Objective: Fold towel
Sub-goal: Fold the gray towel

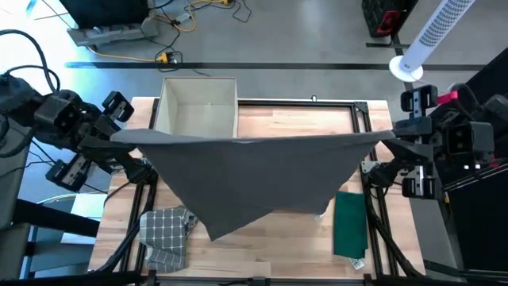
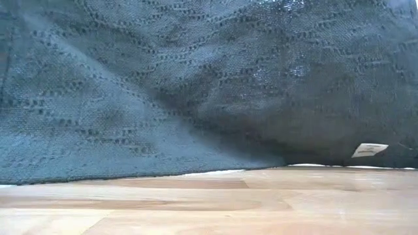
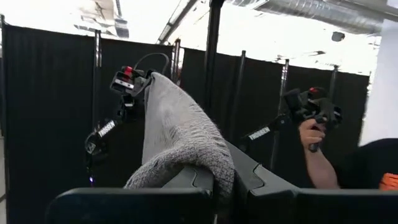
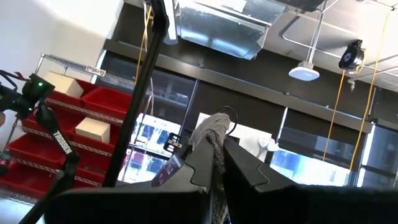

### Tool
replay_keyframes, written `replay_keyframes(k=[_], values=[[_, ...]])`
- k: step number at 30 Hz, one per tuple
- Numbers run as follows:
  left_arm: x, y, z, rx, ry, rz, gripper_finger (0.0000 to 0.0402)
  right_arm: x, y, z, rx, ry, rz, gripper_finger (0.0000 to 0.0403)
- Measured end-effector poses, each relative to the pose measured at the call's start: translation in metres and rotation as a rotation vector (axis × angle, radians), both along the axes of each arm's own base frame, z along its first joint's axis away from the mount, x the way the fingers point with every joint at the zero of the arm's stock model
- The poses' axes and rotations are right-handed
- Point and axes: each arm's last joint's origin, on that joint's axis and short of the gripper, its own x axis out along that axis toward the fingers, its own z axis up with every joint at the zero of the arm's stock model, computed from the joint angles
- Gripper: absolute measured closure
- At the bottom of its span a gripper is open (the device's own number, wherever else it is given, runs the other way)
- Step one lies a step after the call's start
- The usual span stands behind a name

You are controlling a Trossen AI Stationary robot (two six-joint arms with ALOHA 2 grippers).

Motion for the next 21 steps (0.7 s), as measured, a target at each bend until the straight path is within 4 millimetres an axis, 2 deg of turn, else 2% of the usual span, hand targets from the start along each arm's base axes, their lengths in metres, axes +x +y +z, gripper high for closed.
replay_keyframes(k=[4, 10, 16, 21], values=[[-0.013, 0.013, 0.004, -0.03, 0.048, -0.019, 0.0402, -0.002, -0.003, 0.002, 0.014, -0.003, -0.002, 0.0396], [-0.012, 0.014, 0.001, 0.008, 0.086, 0.059, 0.0402, -0.002, -0.002, 0.002, 0.013, -0.002, -0.001, 0.0396], [-0.004, 0.004, 0.005, 0.035, 0.048, 0.074, 0.0402, -0.002, 0.0, 0.003, 0.011, -0.024, 0.068, 0.0396], [0.006, -0.01, 0.004, 0.057, 0.039, 0.051, 0.0402, 0.001, 0.013, 0.002, -0.033, -0.062, 0.192, 0.0396]])
